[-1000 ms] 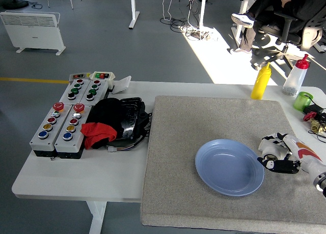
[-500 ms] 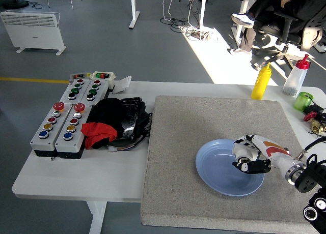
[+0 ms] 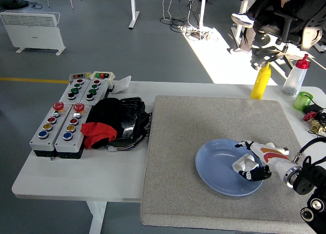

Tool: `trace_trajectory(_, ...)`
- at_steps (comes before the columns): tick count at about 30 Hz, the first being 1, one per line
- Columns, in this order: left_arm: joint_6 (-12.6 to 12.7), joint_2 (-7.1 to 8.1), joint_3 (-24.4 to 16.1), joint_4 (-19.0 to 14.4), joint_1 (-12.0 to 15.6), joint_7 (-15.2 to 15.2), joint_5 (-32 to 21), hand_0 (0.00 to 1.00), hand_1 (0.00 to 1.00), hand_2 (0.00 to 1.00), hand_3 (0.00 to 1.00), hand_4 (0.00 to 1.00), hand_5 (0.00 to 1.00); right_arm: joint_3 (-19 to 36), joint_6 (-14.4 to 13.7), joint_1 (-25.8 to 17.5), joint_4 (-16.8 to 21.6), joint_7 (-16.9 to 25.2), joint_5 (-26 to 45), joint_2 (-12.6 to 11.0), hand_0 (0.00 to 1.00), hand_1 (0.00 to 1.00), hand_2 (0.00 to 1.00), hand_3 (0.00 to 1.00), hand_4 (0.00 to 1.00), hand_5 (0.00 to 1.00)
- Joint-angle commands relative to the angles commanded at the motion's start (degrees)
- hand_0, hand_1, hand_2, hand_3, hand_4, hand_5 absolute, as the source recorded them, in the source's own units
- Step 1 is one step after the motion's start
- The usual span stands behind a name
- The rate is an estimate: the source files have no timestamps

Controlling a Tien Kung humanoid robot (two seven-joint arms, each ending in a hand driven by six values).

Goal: Pick pipe place plate twice

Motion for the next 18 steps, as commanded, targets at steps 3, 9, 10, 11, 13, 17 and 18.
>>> trace_trajectory(3, 0.04, 0.00, 0.02, -0.03, 0.04, 0.11, -0.04, 0.683, 0.675, 0.707, 0.661, 0.394, 0.998, 0.69, -1.25, -0.23, 0.48, 1.11, 0.98, -0.15, 0.998, 0.922, 0.990, 0.952, 0.758, 0.362)
trace_trajectory(9, 0.08, 0.00, -0.02, -0.11, 0.27, 0.37, 0.11, 0.683, 0.676, 0.707, 0.661, 0.393, 0.998, 3.11, -2.83, 0.26, 0.03, 2.77, 2.44, -0.71, 0.998, 0.916, 0.979, 0.941, 0.726, 0.347)
trace_trajectory(10, 0.08, 0.00, 0.00, -0.12, 0.33, 0.41, 0.12, 0.683, 0.676, 0.707, 0.661, 0.393, 0.998, 3.66, -2.90, 0.65, -0.93, 2.72, 2.61, -0.78, 0.998, 0.916, 0.979, 0.941, 0.726, 0.347)
trace_trajectory(11, 0.08, 0.00, 0.00, -0.13, 0.38, 0.44, 0.12, 0.683, 0.676, 0.707, 0.661, 0.393, 0.998, 4.01, -2.93, 0.99, -1.72, 2.69, 2.80, -0.78, 0.998, 0.916, 0.979, 0.941, 0.726, 0.347)
trace_trajectory(13, 0.11, 0.00, -0.01, -0.17, 0.54, 0.51, 0.12, 0.683, 0.676, 0.707, 0.661, 0.393, 0.998, 4.55, -2.85, 1.93, -4.38, 2.52, 3.13, -0.65, 0.998, 0.916, 0.979, 0.941, 0.726, 0.347)
trace_trajectory(17, 0.09, 0.00, -0.06, -0.25, 0.76, 0.71, 0.32, 0.683, 0.675, 0.709, 0.661, 0.392, 0.998, 4.36, -2.19, 3.86, -9.63, 1.84, 3.60, -0.09, 0.998, 0.913, 0.977, 0.933, 0.747, 0.378)
trace_trajectory(18, 0.07, 0.00, -0.09, -0.29, 0.81, 0.79, 0.41, 0.683, 0.675, 0.709, 0.661, 0.392, 0.998, 4.07, -1.93, 4.48, -11.28, 1.61, 3.81, 0.15, 0.998, 0.913, 0.977, 0.933, 0.747, 0.378)
